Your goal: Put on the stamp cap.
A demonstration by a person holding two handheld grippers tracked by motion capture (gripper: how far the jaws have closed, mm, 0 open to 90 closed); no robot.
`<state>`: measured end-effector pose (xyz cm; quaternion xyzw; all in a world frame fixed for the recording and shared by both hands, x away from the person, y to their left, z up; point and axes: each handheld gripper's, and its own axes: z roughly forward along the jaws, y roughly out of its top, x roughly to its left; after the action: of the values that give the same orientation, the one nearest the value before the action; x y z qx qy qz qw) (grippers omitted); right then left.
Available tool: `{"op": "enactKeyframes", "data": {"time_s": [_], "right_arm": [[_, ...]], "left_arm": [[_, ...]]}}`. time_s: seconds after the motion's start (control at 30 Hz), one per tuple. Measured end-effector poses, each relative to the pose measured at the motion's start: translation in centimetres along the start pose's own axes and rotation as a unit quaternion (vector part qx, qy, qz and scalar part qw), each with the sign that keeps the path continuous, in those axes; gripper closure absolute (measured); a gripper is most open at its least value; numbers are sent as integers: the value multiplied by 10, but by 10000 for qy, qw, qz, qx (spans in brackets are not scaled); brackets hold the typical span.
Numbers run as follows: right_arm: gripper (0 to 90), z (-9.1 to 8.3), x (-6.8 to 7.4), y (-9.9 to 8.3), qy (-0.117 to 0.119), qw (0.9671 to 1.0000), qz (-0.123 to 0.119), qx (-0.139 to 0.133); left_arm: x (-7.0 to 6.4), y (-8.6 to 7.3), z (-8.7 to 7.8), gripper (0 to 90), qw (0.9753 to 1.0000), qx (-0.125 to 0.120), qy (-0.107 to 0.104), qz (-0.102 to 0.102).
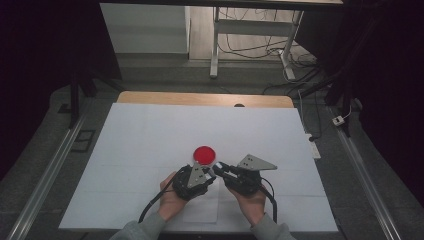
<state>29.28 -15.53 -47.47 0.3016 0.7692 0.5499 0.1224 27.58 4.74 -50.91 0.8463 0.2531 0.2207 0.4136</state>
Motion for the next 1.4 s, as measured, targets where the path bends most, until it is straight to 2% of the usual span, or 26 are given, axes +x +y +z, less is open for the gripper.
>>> {"op": "enactKeyframes", "data": {"time_s": [0.1, 0.37, 0.6, 1.23, 1.4], "right_arm": [[748, 1, -1, 0, 54, 10000, 50, 18], [749, 0, -2, 0, 88, 9999, 121, 51], [752, 2, -4, -1, 134, 9996, 167, 172], [756, 5, -4, -2, 170, 9987, 279, 387], [757, 6, -3, -3, 145, 9987, 233, 421]], "left_arm": [[0, 0, -1, 653, 9999, -25, 54, 81], [-1, 0, -1, 655, 9999, -37, 100, 115], [-4, -1, 0, 656, 9993, 82, 210, 308], [-7, 0, -1, 658, 9984, 160, 256, 471], [-8, 0, -1, 658, 9982, 197, 272, 488]]}}
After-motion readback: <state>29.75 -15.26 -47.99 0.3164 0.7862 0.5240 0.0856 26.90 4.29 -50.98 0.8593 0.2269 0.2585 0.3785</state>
